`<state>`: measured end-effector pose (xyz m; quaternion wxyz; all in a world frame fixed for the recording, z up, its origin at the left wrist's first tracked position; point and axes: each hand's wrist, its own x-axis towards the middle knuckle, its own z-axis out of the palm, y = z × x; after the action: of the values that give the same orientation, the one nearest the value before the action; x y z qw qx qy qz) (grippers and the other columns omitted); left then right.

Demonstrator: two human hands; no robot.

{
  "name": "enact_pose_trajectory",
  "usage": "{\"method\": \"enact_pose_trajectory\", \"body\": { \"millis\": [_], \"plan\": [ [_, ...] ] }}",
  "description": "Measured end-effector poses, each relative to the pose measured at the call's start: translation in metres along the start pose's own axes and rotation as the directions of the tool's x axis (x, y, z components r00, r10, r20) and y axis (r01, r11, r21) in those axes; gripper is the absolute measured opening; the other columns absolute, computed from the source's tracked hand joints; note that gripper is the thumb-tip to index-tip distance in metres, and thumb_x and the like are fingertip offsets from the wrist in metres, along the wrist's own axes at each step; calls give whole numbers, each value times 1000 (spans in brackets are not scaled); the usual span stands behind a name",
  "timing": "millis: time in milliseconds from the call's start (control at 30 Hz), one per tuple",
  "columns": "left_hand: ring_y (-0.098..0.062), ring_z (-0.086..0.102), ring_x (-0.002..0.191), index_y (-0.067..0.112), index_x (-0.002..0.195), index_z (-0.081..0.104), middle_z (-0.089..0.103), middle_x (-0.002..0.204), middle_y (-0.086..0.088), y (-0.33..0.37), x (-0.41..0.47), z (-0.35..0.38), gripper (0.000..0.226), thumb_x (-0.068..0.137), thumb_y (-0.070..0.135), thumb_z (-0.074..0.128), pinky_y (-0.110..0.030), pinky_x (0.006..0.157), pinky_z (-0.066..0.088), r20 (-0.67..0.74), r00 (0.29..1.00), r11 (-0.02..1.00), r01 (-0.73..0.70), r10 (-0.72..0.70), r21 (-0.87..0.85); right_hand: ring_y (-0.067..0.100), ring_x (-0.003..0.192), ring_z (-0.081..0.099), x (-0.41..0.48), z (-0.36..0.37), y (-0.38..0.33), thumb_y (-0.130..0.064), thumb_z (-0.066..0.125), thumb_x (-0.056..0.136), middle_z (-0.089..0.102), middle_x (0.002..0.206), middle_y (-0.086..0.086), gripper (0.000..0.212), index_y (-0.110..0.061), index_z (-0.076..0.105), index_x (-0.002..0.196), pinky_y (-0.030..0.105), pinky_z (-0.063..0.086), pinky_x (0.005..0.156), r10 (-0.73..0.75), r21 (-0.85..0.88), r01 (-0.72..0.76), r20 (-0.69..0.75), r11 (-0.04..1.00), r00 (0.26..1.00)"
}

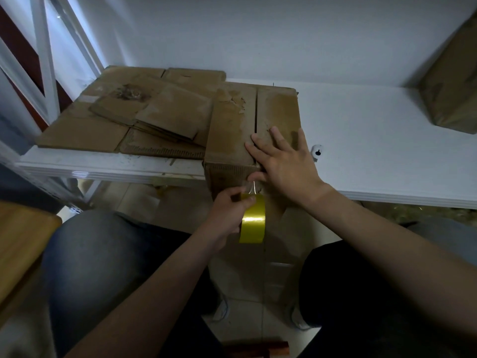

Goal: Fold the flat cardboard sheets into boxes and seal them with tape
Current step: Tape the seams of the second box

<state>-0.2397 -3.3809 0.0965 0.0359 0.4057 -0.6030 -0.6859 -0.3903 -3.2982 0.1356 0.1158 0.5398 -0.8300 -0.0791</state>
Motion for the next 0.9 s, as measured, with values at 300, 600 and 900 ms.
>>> {"method": "enact_pose_trajectory", "body": {
  "millis": [300, 600, 900],
  "plan": [
    [-19, 63, 100, 25, 131, 58, 59, 123, -2, 11, 17, 6, 36, 97, 35, 64, -29, 62, 56, -42, 996, 991, -76, 80, 108, 31, 156, 10, 13, 5, 7, -64, 21, 96, 21, 167, -7, 74, -29, 18, 161, 67, 10, 120, -3, 23, 3, 2, 1000, 1000],
    [-25, 67, 85, 22, 105, 69, 68, 93, -4, 7, 14, 2, 14, 98, 33, 63, -43, 78, 57, -3, 1000, 985, 21, -21, 172, 34, 155, 10, 13, 1, 6, -67, 34, 94, 24, 166, -9, 77, -29, 21, 160, 67, 10, 119, 23, 67, -23, 1, 998, 1000],
    [-30, 70, 89, 24, 101, 71, 70, 101, -11, 20, 8, -3, 8, 94, 26, 68, -43, 77, 59, -7, 1000, 995, 13, -12, 97, 35, 156, 5, 9, -4, 6, -65, 60, 87, 21, 168, -7, 93, -30, 17, 161, 64, 9, 121, 44, 131, -43, -4, 990, 999]
  ]
}}
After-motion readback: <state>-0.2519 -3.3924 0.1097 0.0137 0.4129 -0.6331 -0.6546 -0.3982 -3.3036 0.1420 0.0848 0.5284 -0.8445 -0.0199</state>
